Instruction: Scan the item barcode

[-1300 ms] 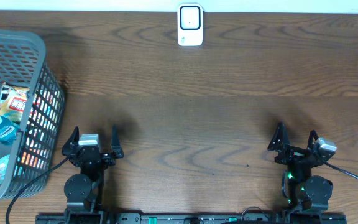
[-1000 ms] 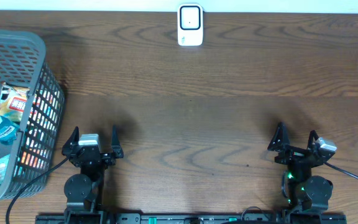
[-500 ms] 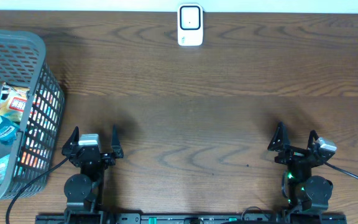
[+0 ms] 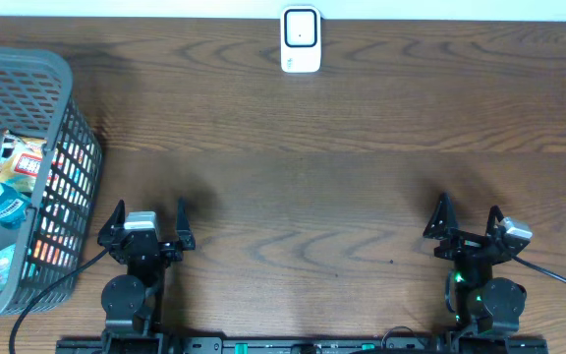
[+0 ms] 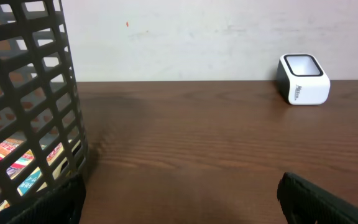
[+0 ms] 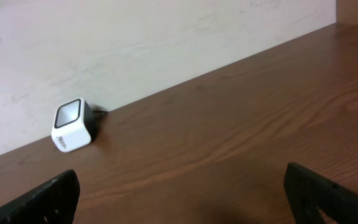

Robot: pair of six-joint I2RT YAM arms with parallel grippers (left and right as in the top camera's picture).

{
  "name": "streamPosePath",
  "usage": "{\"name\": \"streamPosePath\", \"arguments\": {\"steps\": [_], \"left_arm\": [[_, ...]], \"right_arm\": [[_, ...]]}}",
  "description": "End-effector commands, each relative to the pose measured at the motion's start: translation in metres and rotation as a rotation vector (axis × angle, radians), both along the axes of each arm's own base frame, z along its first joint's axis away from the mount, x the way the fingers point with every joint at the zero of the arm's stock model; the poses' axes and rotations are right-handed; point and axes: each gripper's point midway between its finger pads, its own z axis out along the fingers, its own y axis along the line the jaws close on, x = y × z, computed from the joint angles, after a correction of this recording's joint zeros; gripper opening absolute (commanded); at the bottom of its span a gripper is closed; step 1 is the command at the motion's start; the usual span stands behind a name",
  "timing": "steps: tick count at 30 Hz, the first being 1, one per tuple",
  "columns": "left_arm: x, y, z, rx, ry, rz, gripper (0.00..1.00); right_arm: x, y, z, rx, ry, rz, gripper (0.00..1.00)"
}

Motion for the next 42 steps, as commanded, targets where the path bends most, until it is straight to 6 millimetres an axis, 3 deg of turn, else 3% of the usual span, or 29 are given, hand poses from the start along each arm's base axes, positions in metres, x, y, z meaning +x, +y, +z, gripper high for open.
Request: {"name": "streamPosePath", "arguments": {"steps": [1, 42], "left_arm": [[-0.0011, 0.0010, -0.0169, -0.001, 0.052, 0.008, 0.98], [-0.0009, -0.0056, -0.0172, -0.007, 0.054, -0.030, 0.98]], "right_arm": [[-0.0002, 0.0014, 0.0000, -0.015, 0.000, 0.006, 0.99], [-0.0002, 0.0014, 0.0000, -0.015, 0.000, 0.006, 0.99]]}}
